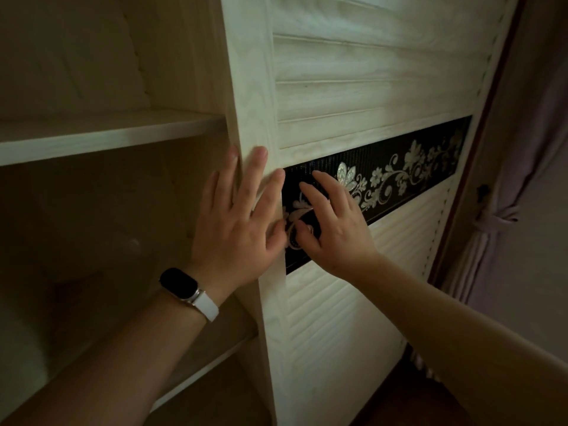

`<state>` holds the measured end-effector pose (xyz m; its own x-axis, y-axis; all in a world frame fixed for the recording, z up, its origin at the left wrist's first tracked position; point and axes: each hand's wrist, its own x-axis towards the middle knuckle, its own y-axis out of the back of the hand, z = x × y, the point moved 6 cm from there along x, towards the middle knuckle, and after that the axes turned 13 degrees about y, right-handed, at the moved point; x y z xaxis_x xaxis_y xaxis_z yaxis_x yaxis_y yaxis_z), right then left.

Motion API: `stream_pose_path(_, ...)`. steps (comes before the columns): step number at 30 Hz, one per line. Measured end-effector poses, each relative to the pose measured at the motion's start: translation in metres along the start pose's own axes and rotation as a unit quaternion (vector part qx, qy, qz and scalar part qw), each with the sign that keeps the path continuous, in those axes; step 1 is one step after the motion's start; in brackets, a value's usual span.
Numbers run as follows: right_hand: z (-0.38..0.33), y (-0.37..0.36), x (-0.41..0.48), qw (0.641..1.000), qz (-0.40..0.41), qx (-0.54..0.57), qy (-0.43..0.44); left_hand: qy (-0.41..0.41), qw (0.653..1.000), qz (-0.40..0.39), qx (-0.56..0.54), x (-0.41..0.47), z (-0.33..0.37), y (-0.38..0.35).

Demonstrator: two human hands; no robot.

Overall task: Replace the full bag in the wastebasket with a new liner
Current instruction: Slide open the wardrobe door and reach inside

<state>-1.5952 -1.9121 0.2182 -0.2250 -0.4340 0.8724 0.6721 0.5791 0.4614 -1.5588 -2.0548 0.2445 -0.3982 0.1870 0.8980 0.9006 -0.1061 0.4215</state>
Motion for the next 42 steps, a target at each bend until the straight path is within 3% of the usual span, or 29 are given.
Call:
stream_pose_path(5,-0.043,0.016,0.007,0.996,0.053,0.035,0.065,-0.038,0.998,0.002,-0.052,-0.031,-0.028,0.012)
stream_pose_path(9,-0.087,0.020,0.009,0.988,0.052,0.085,0.115,0.075,0.994,-0.067,-0.048,-0.075,-0.076,0.011)
stream_pose_path(13,-0.129,0.000,0.001,0.973,-0.013,0.175,0.152,0.158,0.972,-0.172,0.022,-0.128,-0.117,-0.005)
stream_pose_path(20,-0.161,-0.080,-0.036,0.953,-0.185,0.237,0.039,0.365,0.884,-0.290,0.013,-0.222,-0.168,-0.035)
stream_pose_path(26,-0.166,-0.158,-0.071,0.889,-0.319,0.290,-0.151,0.518,0.792,-0.320,0.027,-0.283,-0.208,-0.044)
stream_pose_path(30,-0.175,-0.202,-0.092,0.881,-0.372,0.257,-0.138,0.554,0.750,-0.359,0.043,-0.310,-0.226,-0.055)
stream_pose_path(37,-0.174,-0.241,-0.106,0.862,-0.398,0.276,-0.151,0.466,0.802,-0.370,0.054,-0.323,-0.224,-0.067)
stream_pose_path(42,-0.174,-0.255,-0.108,0.875,-0.387,0.272,-0.100,0.447,0.829,-0.334,0.024,-0.325,-0.220,-0.061)
